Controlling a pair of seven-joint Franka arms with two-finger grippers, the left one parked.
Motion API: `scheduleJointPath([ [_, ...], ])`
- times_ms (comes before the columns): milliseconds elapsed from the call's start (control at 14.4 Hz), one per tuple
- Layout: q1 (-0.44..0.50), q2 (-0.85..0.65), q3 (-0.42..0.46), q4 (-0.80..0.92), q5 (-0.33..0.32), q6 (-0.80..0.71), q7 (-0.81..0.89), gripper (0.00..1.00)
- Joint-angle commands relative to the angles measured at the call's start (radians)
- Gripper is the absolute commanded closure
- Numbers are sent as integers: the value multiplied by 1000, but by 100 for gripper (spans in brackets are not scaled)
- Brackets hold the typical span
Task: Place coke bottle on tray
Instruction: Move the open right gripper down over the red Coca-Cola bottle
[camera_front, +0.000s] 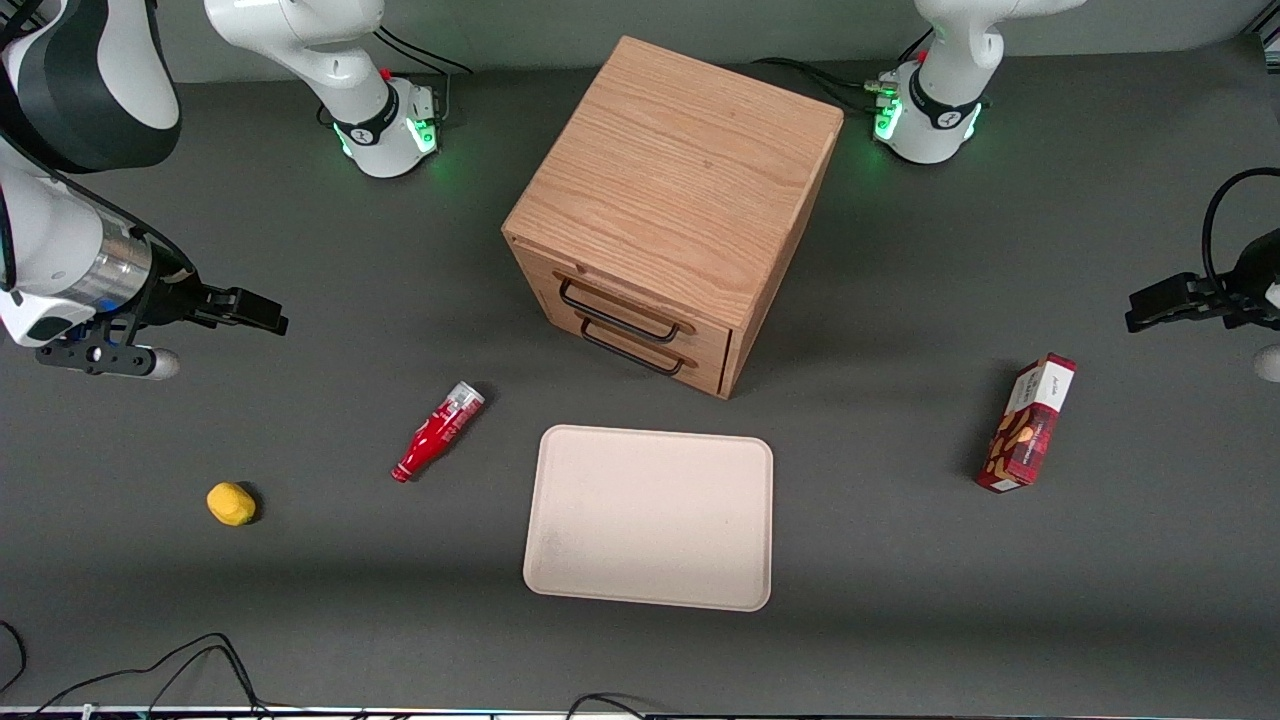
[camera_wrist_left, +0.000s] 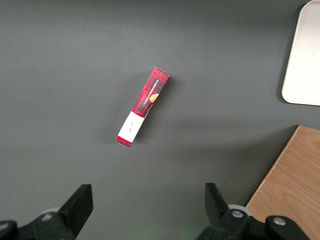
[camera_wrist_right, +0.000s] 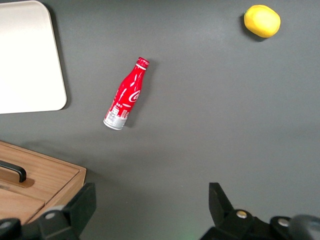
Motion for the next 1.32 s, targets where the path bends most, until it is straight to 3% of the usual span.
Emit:
scheduleJointPath([
  [0, 10, -2, -13, 18, 8, -22, 40, 0],
  [766, 9, 70, 16, 46, 7, -17, 147, 0],
  [1044, 12, 139, 51, 20, 4, 90, 360, 0],
  [1253, 17, 153, 88, -89, -39, 257, 515, 0],
])
